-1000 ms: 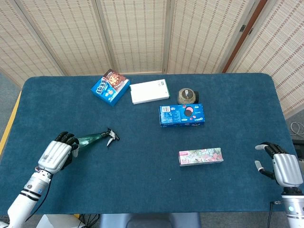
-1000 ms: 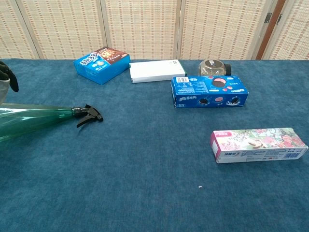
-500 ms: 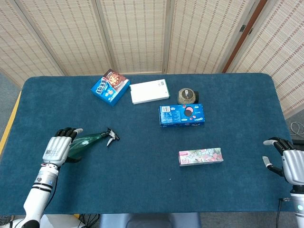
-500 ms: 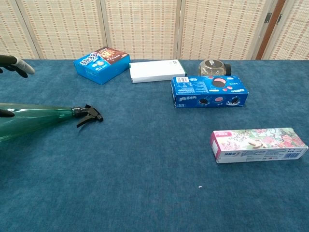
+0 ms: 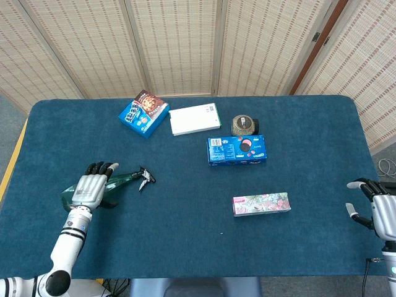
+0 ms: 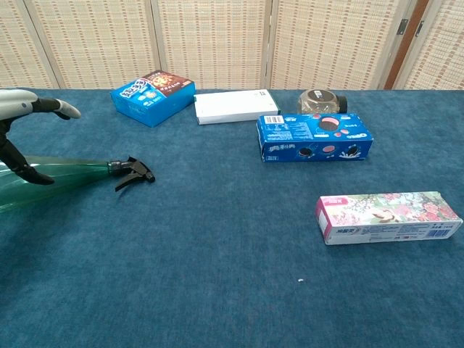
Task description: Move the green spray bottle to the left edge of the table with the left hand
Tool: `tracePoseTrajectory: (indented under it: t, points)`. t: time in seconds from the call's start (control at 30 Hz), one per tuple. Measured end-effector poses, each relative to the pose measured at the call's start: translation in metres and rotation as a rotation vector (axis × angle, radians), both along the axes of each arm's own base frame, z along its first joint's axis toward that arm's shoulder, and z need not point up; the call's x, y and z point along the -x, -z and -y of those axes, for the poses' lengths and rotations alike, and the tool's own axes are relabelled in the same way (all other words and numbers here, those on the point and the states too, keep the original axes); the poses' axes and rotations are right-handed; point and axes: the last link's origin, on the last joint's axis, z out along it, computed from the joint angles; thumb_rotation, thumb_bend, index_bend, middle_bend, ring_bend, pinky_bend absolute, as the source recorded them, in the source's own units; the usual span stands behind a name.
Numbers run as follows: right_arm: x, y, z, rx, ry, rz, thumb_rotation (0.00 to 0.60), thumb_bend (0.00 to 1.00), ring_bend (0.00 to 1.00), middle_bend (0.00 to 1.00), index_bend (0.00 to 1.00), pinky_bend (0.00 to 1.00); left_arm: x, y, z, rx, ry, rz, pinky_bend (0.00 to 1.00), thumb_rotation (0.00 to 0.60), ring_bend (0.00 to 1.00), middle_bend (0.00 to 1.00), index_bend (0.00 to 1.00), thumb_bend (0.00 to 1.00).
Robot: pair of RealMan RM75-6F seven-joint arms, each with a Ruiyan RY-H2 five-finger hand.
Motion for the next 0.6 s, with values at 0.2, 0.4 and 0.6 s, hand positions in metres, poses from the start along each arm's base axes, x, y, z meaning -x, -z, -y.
tracePoseTrajectory:
  t: [0.2, 0.4, 0.6]
  points:
    - [0.003, 0.002, -0.001, -0.004, 0.009, 0.005, 0.600, 0.24, 0.32, 0.37, 0.40, 0.52, -0.001, 0.015, -0.008, 0.031, -0.018, -0.034, 0.00, 0.600, 0.03, 0.12, 0.09, 0.00]
    - [0.006, 0.005, -0.003, -0.013, 0.017, 0.011, 0.600, 0.24, 0.32, 0.37, 0.40, 0.52, -0.001, 0.028, -0.014, 0.049, -0.029, -0.066, 0.00, 0.600, 0.03, 0.12, 0.12, 0.00]
    - [0.009, 0.008, -0.003, -0.019, 0.023, 0.018, 0.600, 0.24, 0.32, 0.37, 0.40, 0.52, 0.001, 0.035, -0.019, 0.055, -0.046, -0.122, 0.00, 0.600, 0.03, 0.13, 0.18, 0.00]
